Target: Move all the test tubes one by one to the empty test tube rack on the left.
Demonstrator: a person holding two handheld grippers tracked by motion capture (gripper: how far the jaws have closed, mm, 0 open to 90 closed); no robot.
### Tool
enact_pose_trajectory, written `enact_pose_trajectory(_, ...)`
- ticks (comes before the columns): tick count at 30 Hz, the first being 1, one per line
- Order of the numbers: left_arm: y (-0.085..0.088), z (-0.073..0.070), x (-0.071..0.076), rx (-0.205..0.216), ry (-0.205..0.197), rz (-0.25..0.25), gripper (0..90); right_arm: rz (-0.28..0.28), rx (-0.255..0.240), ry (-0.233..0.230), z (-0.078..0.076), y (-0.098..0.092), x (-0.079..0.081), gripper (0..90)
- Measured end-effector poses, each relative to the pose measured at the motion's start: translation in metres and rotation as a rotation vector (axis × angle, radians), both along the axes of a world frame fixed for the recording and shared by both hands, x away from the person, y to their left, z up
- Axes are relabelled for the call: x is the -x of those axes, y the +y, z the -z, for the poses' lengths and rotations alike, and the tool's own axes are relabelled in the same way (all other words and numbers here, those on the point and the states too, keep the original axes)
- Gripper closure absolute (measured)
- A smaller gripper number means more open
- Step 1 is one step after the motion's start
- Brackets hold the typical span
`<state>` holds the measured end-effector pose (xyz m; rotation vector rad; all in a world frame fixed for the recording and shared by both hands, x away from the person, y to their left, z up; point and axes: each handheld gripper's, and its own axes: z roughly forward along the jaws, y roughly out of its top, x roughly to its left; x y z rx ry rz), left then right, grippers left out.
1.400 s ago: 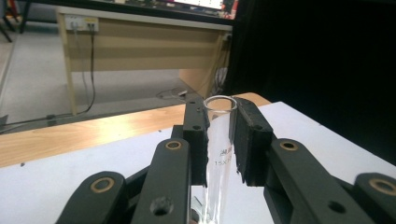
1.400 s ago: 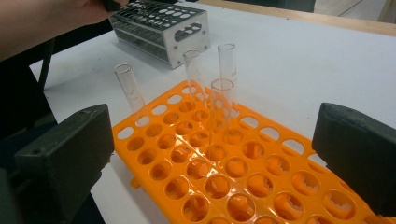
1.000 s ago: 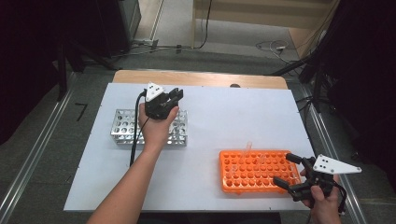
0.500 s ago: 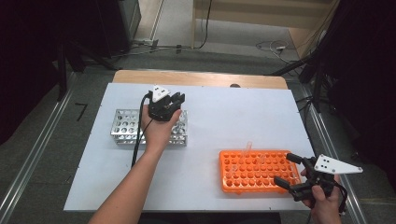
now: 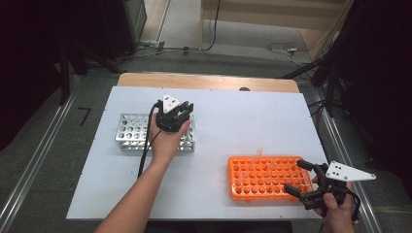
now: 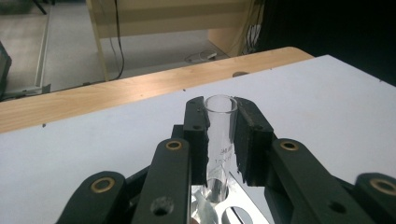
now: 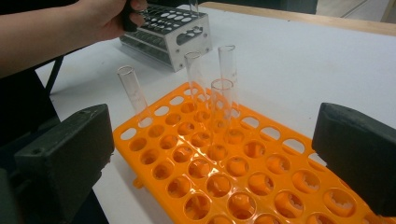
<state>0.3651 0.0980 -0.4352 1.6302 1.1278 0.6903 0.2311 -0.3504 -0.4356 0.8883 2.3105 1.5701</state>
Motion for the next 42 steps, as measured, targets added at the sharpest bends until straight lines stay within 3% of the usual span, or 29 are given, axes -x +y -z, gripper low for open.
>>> enact_pose_trajectory(9,0.001,0.002,-0.001,-0.006,0.035,-0.003,75.5,-0.002,0.004,0.002,0.001,0.001,0.000,0.0)
enact_pose_trajectory(13,-0.001,0.003,-0.001,-0.020,0.054,0.014,74.9,-0.005,0.005,0.000,0.001,0.002,0.000,0.0)
enact_pose_trajectory(23,0.001,0.006,-0.003,-0.008,0.113,0.049,70.1,-0.012,0.007,0.005,0.001,0.005,0.000,0.0)
enact_pose_trajectory(26,0.002,0.005,-0.001,-0.004,0.109,0.058,63.8,-0.009,0.008,0.004,0.001,0.005,0.001,0.0)
enact_pose_trajectory(31,0.005,-0.001,0.008,0.022,0.074,0.070,43.3,-0.012,0.011,0.007,0.002,0.008,0.000,0.0)
enact_pose_trajectory(35,0.008,-0.005,0.020,0.053,0.053,0.107,27.0,-0.008,0.020,0.011,0.003,0.012,-0.001,0.0)
enact_pose_trajectory(42,0.012,-0.013,0.046,0.085,0.016,0.177,11.2,0.006,0.027,0.032,0.007,0.019,-0.005,2.1)
